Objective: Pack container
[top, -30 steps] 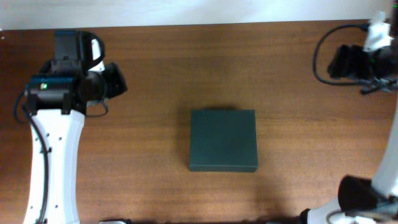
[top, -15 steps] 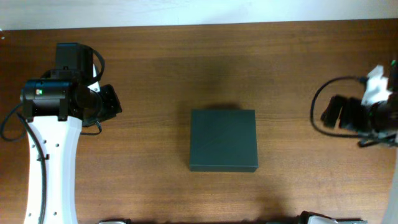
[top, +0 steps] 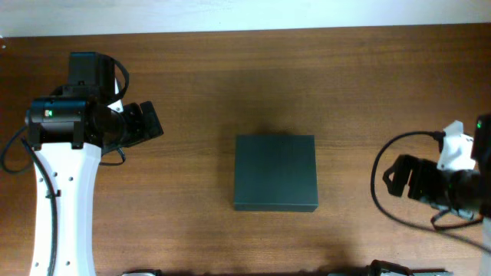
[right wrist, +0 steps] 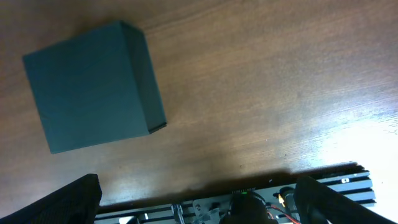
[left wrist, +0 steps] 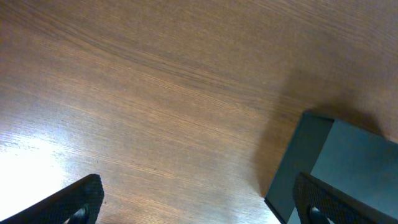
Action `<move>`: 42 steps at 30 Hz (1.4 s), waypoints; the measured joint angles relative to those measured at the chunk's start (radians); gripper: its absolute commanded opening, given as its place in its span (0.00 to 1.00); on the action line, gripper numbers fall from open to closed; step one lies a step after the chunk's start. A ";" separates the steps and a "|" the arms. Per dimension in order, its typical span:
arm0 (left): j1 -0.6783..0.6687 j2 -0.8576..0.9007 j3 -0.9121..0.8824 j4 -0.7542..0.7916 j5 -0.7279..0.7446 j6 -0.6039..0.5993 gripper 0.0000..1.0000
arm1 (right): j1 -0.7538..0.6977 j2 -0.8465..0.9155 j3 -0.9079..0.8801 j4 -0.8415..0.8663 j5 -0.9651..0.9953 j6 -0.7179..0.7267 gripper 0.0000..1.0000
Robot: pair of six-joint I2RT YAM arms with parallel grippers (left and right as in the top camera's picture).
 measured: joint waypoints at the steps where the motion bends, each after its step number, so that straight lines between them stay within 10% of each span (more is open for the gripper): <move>1: 0.000 0.000 0.000 0.000 0.000 0.000 0.99 | 0.000 -0.022 0.000 0.000 0.000 0.000 0.99; 42: 0.000 0.000 0.000 0.000 0.000 0.000 0.99 | 0.000 -0.263 -0.001 0.000 -0.003 -0.001 0.99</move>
